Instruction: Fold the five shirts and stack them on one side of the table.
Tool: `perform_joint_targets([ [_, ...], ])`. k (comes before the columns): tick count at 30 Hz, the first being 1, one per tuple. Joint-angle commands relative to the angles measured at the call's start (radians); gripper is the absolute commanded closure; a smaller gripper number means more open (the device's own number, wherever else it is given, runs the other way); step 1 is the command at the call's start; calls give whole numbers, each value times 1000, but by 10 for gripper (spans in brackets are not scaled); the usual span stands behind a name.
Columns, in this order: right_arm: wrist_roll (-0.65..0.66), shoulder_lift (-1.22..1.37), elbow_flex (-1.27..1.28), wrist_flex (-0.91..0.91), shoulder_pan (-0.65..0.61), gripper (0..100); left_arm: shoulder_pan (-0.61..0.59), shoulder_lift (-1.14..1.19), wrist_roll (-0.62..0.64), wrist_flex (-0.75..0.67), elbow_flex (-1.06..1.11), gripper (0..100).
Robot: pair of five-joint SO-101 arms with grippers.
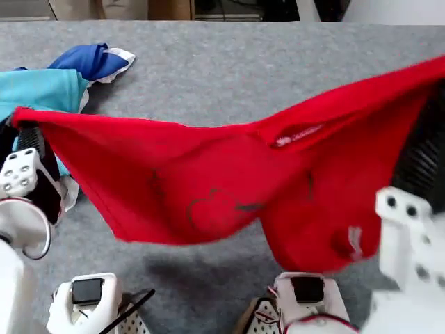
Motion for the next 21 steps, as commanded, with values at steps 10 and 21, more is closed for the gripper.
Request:
perform_joint_targets([
  [10,6,-8,76,-146,13,994,0,-87,-8,49,31,981],
  [21,5,-10,185,-71,13,994,0,-150,-9,48,201,981],
])
